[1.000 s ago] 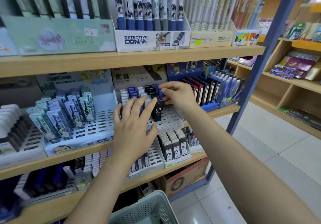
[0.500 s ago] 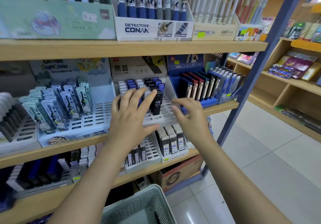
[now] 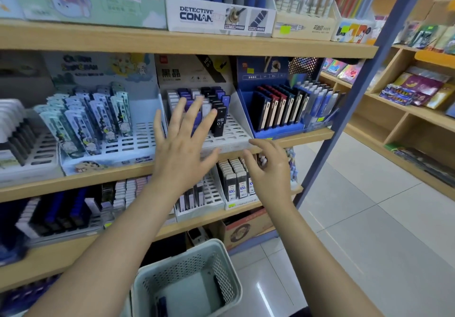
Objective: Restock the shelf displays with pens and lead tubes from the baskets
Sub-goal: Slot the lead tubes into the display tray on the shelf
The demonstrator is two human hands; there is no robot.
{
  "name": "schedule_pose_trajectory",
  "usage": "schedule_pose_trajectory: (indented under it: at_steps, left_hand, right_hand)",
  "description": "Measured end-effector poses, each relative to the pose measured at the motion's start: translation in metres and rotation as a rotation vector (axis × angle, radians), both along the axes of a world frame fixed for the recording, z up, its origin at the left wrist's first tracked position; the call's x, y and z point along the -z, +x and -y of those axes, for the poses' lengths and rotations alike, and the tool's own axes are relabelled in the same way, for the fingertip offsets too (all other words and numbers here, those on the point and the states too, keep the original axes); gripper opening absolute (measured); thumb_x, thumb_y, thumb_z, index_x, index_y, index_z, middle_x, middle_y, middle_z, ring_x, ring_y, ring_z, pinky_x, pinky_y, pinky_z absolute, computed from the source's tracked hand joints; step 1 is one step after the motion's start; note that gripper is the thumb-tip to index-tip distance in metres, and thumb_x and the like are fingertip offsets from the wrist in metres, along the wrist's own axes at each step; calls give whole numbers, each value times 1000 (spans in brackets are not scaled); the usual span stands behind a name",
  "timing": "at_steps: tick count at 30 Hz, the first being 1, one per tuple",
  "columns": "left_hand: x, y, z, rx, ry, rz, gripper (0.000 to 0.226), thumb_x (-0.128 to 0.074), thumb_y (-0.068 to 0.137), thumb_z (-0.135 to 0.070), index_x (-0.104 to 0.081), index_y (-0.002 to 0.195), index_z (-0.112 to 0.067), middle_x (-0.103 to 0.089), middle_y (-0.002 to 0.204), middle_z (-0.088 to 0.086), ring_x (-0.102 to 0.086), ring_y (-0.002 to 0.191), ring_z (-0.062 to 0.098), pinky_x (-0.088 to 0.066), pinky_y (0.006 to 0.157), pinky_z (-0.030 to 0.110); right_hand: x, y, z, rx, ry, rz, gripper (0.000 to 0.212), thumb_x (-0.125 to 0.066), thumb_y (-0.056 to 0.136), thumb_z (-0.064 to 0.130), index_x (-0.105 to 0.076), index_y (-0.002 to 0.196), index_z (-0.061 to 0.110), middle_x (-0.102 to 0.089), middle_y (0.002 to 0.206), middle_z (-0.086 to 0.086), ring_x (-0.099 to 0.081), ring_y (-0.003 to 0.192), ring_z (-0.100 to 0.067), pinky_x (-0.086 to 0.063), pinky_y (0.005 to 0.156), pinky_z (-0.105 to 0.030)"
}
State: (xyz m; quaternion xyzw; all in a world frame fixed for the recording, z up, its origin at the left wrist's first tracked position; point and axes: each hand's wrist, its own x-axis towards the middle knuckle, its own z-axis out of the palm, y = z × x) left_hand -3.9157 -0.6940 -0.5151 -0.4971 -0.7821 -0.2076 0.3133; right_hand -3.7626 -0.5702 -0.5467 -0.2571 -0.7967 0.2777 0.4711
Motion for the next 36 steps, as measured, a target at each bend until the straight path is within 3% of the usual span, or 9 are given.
schedule_pose_trajectory:
  at_steps: [6,9,15,18,23,26,29,33,36]
  left_hand:
    - [68,22,64,162,20,-126,41,-54,89,-36,-64,118,-9,-64,117,15,-50,111,31,-35,93,45]
    - [128,33,103,106,-129,58,42,-49,88,-37,-66,112,-7,-65,106,11,-58,97,32,-38,82,42]
    - [252,31,161,-160,-424,499,61,-44,88,-49,-59,130,-8,-60,133,12,-58,120,34,-47,95,48]
    - [312,27,187,-226,-535,680,75,-45,89,-54,-40,150,-11,-36,158,13,-35,145,36,-37,112,55]
    - [379,23,207,-280,-578,868,98,-25,83,-69,-7,161,-12,1,169,8,-10,155,29,-26,120,49]
    - [397,23,208,-295,-542,917,99,-28,83,-69,-7,161,-12,7,169,4,-15,154,30,-28,117,49]
    - [403,22,206,-309,-485,936,95,-33,86,-66,-6,161,-16,10,169,-3,-19,152,28,-29,115,49]
    - [407,22,207,-294,-471,914,91,-36,87,-63,-4,161,-20,13,168,-2,-16,153,26,-30,115,49]
    - [407,22,208,-272,-469,909,89,-39,88,-60,-8,161,-18,7,169,3,-20,151,29,-32,113,49]
  right_hand:
    - [87,21,55,-10,-305,87,22,-59,97,27,-66,117,22,-63,100,8,-60,83,-11,-52,76,-35]
    - [139,20,80,-55,-451,261,23,-63,94,32,-66,115,21,-67,93,7,-61,81,-12,-47,74,-30]
    - [224,11,110,-312,-691,612,60,-81,81,41,-48,127,24,-56,107,14,-60,98,-9,-42,77,-7]
    - [276,1,112,-365,-786,764,94,-84,75,48,-35,149,17,-48,136,8,-46,132,-16,-39,108,-30]
    - [364,-26,97,-302,-913,900,128,-83,52,75,-22,154,28,-40,151,0,-42,137,-21,-38,114,-42]
    - [405,-39,85,-214,-1019,946,138,-81,35,85,-26,147,25,-54,136,-6,-58,122,-28,-53,100,-49]
    - [427,-46,81,-198,-1044,969,105,-91,59,56,-32,139,23,-53,132,-4,-58,118,-24,-52,101,-47]
    - [489,-44,70,-99,-1058,1047,160,-71,24,96,-9,154,26,-32,154,-10,-41,139,-34,-43,110,-54]
    - [452,-60,84,-81,-1033,1094,163,-69,27,96,0,157,25,-20,161,-14,-31,146,-39,-37,114,-56]
